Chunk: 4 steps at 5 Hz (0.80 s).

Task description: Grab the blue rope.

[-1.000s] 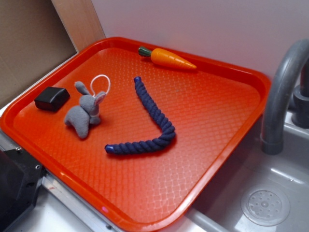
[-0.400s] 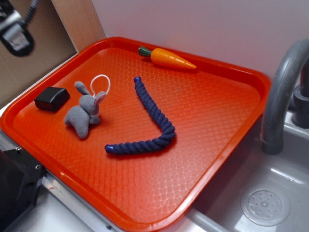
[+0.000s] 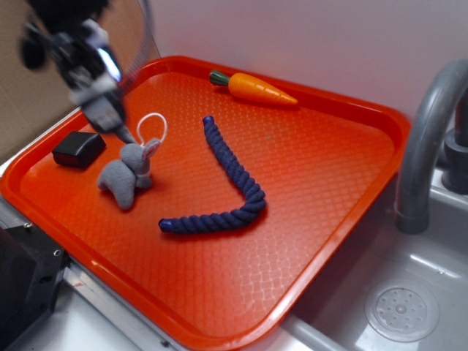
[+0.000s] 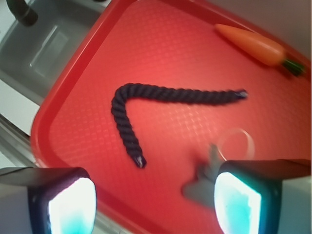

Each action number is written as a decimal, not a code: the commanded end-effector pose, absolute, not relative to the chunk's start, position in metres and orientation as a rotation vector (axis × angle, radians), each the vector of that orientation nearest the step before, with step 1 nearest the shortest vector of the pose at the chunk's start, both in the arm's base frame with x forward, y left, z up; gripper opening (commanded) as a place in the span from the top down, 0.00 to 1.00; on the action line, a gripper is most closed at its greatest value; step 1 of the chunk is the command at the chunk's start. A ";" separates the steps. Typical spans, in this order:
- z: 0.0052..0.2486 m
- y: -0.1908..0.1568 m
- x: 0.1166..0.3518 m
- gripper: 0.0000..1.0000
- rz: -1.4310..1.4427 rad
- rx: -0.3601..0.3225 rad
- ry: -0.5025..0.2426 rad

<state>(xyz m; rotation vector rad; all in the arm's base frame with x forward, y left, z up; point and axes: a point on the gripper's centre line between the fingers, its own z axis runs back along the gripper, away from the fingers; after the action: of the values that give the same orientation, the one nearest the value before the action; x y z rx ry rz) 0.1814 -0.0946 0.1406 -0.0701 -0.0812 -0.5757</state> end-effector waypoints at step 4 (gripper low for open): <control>0.034 -0.133 0.183 0.00 -0.701 0.009 0.023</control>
<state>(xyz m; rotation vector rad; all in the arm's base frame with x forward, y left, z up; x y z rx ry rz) 0.1842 -0.1319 0.0299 0.0100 0.0443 -0.6897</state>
